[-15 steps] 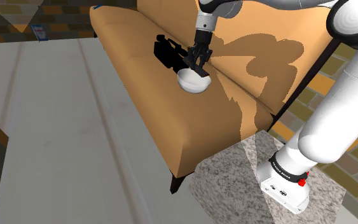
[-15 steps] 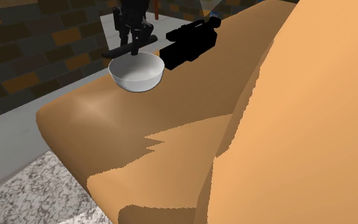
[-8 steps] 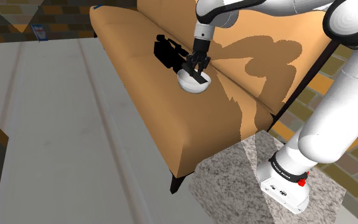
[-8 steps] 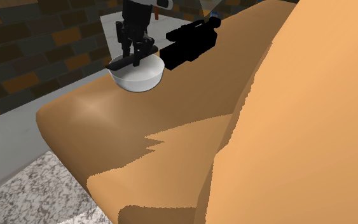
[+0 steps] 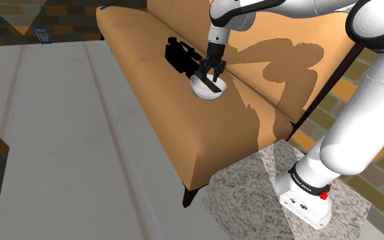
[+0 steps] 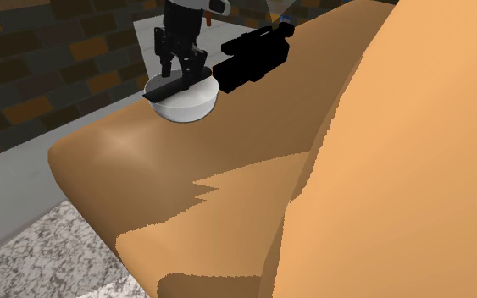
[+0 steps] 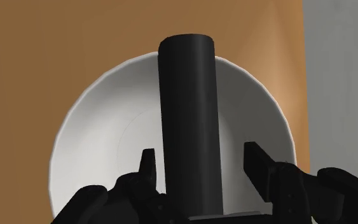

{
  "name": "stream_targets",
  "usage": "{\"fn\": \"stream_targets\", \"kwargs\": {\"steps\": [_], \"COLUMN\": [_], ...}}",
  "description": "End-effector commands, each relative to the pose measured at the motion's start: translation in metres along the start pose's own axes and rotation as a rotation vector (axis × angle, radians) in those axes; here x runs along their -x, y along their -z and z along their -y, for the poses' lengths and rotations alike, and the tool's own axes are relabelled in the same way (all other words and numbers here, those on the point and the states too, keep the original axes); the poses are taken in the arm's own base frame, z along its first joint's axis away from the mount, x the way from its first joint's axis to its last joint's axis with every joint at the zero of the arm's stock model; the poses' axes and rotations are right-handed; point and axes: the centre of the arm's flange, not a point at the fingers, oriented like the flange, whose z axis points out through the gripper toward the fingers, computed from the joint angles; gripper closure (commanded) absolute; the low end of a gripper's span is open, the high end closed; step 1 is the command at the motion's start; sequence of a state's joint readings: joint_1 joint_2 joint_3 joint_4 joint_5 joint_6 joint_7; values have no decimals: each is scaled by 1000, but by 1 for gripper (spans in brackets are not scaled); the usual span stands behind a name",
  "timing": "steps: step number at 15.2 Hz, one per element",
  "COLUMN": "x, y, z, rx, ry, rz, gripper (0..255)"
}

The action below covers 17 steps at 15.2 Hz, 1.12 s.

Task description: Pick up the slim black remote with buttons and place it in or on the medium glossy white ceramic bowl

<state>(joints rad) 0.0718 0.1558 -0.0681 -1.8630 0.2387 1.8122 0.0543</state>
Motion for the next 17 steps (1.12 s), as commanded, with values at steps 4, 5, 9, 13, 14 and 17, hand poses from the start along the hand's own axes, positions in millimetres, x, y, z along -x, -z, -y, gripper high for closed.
{"fn": "stream_targets", "kwargs": {"steps": [4,5,9,13,14,17], "x": [0,0,0,0,0,0], "y": [0,0,50,50,50,50], "z": [0,0,0,0,0,0], "rx": [0,0,0,0,0,0], "ry": [0,0,0,0,0,0], "rz": [0,0,0,0,0,0], "gripper": [0,0,0,0,0,0]}}
